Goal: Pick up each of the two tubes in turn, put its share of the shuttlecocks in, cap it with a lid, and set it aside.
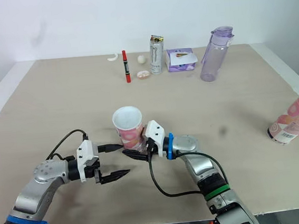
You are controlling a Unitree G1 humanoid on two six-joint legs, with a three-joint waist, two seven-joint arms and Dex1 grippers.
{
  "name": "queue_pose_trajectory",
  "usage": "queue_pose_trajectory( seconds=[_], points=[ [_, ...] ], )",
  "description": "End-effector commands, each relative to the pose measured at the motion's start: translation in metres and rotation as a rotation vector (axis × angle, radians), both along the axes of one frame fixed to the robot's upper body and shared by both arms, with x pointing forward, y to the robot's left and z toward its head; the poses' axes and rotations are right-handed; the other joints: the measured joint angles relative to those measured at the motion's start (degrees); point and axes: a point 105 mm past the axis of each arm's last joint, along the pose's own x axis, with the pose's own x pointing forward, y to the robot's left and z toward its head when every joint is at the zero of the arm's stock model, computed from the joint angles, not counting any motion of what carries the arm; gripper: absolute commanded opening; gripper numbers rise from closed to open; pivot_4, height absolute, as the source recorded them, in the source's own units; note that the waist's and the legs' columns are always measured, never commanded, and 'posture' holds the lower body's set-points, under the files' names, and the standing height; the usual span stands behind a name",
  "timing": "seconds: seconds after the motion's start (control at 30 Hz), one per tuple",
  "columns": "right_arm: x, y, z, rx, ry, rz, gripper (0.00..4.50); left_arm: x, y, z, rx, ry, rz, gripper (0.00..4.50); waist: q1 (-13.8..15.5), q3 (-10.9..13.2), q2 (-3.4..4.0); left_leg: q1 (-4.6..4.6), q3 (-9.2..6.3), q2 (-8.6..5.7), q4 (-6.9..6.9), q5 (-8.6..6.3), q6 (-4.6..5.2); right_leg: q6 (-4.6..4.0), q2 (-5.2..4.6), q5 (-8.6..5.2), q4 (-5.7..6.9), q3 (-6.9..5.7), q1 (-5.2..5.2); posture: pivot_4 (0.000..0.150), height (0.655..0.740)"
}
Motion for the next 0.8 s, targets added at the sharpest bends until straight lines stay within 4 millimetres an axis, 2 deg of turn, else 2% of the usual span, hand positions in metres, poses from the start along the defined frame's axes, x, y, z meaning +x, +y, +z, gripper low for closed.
queue_pose_trajectory(
  seconds=[0.03, 0.23, 0.43, 0.63, 0.8],
  points=[
    [-0.003, 0.010, 0.012, 0.017, -0.050, 0.050, 3.36, 0.004, 0.002, 0.014, -0.006, -0.071, 0.001, 4.50, 0.00, 0.00, 0.00, 0.00, 0.00, 0.00, 0.00, 0.00, 0.00, 0.00, 0.00, 0.00, 0.00, 0.00, 0.00, 0.150, 0.7400],
    [0.000, 0.000, 0.013, 0.013, -0.052, 0.016, 3.36, 0.010, 0.013, 0.024, -0.029, -0.156, 0.059, 4.50, 0.00, 0.00, 0.00, 0.02, 0.01, 0.03, 0.00, 0.00, 0.00, -0.02, 0.01, 0.01, 0.00, 0.00, -0.01, 0.150, 0.7400],
    [0.002, -0.025, 0.014, 0.004, -0.028, -0.058, 3.36, 0.007, 0.017, 0.029, -0.072, -0.182, 0.081, 4.50, 0.01, 0.00, 0.00, 0.02, 0.07, 0.03, -0.01, 0.00, 0.00, -0.03, -0.03, 0.01, 0.00, 0.00, 0.00, 0.150, 0.7400],
    [0.002, -0.070, 0.022, 0.008, -0.028, -0.210, 3.36, 0.008, 0.007, 0.028, -0.078, -0.197, 0.050, 4.50, 0.24, 0.00, 0.00, 0.00, 0.12, -0.01, 0.00, 0.00, -0.01, 0.05, -0.12, -0.05, -0.01, 0.00, 0.03, 0.150, 0.7400],
    [0.006, -0.141, 0.025, 0.065, 0.015, -0.563, 3.36, 0.005, -0.005, 0.029, -0.100, -0.184, -0.008, 4.50, 0.21, 0.00, -0.01, -0.04, 0.15, -0.04, -0.01, -0.02, -0.04, 0.12, -0.13, -0.12, -0.01, 0.04, 0.02, 0.150, 0.7400]
  ],
)
